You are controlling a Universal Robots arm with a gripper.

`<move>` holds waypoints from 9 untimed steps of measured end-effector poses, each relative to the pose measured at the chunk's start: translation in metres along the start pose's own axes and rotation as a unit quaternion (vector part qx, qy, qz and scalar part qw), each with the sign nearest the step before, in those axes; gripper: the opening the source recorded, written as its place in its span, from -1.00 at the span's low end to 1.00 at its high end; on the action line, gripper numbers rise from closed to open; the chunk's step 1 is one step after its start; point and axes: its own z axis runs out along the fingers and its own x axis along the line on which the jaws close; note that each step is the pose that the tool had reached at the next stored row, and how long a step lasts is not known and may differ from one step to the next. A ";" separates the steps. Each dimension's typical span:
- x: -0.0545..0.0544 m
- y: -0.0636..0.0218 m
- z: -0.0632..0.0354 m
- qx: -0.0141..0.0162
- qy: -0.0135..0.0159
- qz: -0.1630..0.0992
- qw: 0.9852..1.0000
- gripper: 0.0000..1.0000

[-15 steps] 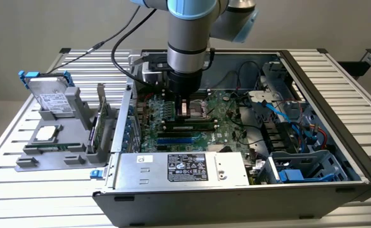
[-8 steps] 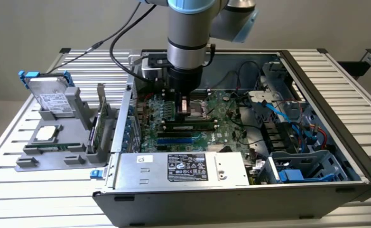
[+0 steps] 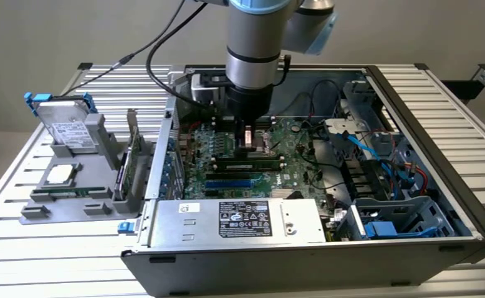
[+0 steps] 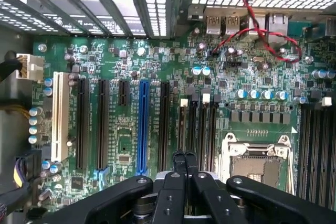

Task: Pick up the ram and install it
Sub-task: 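Press down the ram until it locks into place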

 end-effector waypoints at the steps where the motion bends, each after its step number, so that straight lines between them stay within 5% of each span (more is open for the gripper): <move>1: 0.001 -0.0028 -0.0008 0.000 0.000 0.000 1.000 -0.80; 9: 0.004 -0.0235 -0.0040 0.000 -0.001 0.000 1.000 -0.80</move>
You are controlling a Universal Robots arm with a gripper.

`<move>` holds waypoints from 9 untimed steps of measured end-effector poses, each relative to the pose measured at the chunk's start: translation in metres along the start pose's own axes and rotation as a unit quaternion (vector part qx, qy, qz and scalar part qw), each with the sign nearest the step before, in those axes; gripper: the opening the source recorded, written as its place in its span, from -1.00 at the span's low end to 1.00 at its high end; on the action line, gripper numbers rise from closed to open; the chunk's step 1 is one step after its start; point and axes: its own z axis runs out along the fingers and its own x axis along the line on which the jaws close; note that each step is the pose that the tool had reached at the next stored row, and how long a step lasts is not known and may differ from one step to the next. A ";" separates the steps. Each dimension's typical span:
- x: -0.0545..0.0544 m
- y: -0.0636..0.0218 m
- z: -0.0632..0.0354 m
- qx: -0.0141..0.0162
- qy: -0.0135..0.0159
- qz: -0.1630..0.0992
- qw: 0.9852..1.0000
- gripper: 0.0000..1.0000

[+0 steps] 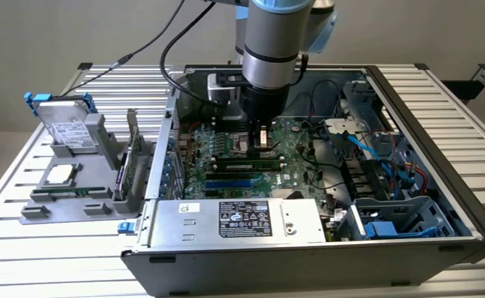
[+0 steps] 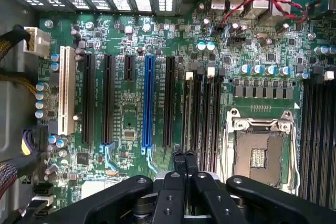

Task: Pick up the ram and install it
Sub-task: 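Press down the ram until it locks into place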

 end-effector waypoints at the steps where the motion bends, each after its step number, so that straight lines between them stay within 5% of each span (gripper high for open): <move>1: 0.000 -0.0015 -0.0001 0.000 0.000 0.000 1.000 -0.80; 9: 0.000 -0.0021 -0.0001 0.000 0.000 0.000 1.000 -0.80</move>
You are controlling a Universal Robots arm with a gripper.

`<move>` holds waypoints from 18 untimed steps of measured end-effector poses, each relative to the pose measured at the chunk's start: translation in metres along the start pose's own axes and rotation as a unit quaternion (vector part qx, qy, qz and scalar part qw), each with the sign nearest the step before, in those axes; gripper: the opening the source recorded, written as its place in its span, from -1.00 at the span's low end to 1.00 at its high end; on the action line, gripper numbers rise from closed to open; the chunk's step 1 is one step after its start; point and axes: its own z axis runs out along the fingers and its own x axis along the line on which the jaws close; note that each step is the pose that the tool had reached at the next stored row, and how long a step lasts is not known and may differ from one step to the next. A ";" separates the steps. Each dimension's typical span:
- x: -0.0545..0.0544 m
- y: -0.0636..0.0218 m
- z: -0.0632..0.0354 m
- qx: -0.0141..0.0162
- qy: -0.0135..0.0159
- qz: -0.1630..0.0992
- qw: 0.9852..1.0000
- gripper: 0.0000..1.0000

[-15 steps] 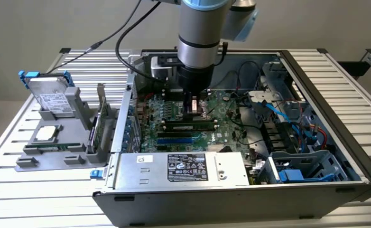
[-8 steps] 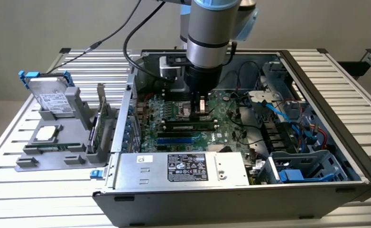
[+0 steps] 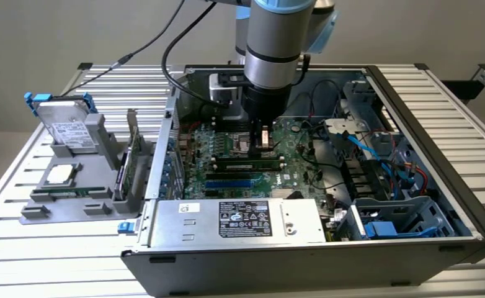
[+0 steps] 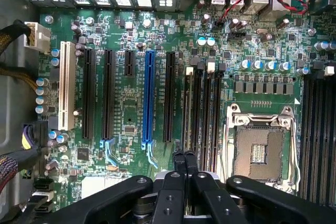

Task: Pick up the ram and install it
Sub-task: 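Press down the ram until it locks into place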

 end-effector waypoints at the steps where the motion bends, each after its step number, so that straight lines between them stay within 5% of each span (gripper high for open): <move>1: 0.000 0.0000 0.0000 0.000 0.000 0.000 1.000 -0.80; 11: 0.000 0.0003 0.0001 0.001 0.000 -0.001 1.000 -0.80; 18: 0.000 0.0003 0.0007 0.001 0.003 -0.062 0.998 -0.80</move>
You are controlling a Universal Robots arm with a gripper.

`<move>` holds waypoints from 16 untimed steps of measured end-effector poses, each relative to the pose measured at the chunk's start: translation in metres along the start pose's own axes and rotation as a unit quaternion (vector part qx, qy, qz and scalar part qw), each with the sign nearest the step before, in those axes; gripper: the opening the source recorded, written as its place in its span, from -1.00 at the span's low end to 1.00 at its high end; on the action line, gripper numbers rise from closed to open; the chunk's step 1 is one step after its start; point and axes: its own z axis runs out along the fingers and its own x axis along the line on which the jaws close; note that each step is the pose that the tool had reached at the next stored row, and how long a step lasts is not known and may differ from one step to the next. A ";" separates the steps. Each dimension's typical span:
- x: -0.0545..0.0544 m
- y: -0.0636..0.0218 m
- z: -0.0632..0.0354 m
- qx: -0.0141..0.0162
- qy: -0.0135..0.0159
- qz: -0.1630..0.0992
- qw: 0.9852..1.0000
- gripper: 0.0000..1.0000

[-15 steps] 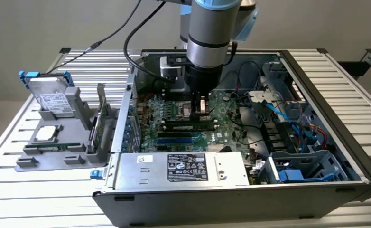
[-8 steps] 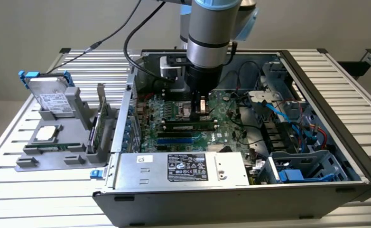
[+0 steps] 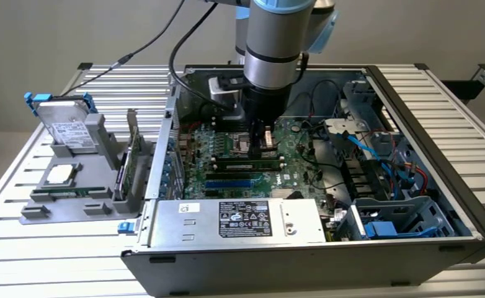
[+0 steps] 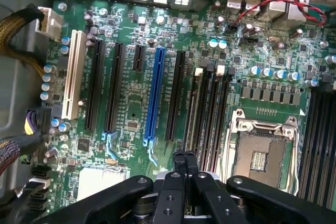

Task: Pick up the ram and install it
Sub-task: 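Press down the ram until it locks into place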

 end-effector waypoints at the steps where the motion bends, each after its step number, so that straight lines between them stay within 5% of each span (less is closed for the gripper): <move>1: 0.000 0.0002 -0.0002 0.000 0.000 -0.002 1.000 -0.80; 9: 0.000 0.0001 -0.0003 0.004 -0.002 0.047 0.999 -0.80; 16: 0.000 0.0001 -0.0003 0.007 -0.003 0.091 0.996 -0.80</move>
